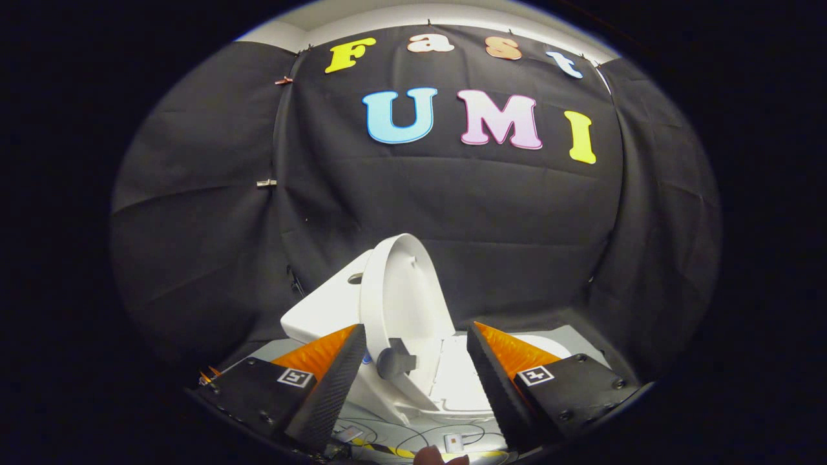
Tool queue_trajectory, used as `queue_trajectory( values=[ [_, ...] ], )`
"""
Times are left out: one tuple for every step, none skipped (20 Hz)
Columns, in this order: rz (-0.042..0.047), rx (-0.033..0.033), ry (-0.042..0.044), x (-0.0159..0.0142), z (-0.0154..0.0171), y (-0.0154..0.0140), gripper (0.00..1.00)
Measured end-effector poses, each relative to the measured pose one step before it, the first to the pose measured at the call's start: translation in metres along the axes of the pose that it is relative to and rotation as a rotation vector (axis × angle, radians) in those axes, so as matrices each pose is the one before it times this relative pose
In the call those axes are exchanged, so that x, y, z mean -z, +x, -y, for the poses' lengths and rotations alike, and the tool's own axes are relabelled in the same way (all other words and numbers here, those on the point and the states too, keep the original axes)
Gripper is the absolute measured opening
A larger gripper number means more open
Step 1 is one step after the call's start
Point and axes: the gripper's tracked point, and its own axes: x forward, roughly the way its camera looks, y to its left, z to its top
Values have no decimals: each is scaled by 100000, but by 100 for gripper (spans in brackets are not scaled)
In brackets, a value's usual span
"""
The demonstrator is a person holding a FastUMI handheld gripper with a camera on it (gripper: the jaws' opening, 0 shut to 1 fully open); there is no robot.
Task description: Open the toilet lid.
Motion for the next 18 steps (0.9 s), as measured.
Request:
queue_trajectory(
  values=[
    [1335, 95, 245, -498, 379, -505, 98],
    [1157, -69, 286, -444, 414, -495, 98],
    [1173, 38, 621, -517, 383, -450, 98],
    [1303, -188, 414, -440, 281, -378, 99],
    [1171, -385, 318, -506, 221, -377, 99],
    [1092, -720, 123, -529, 120, -325, 99],
    [1330, -169, -29, -544, 210, -405, 99],
    [1212, 86, 93, -531, 372, -425, 98],
    [1242, 107, -207, -398, 439, -337, 98],
    [1069, 354, -133, -471, 389, -358, 99],
    [941, 221, -154, -560, 410, -405, 99],
    [1308, 147, -132, -615, 497, -496, 99],
    [1278, 193, -198, -569, 502, -586, 98],
    [1461, -9, -6, -666, 482, -469, 98],
    [1131, 213, 418, -659, 459, -399, 98],
    [1247, 109, 735, -646, 550, -450, 98],
    [1338, 171, 675, -704, 539, -426, 98],
    [1409, 421, 589, -768, 634, -345, 98]
  ],
)
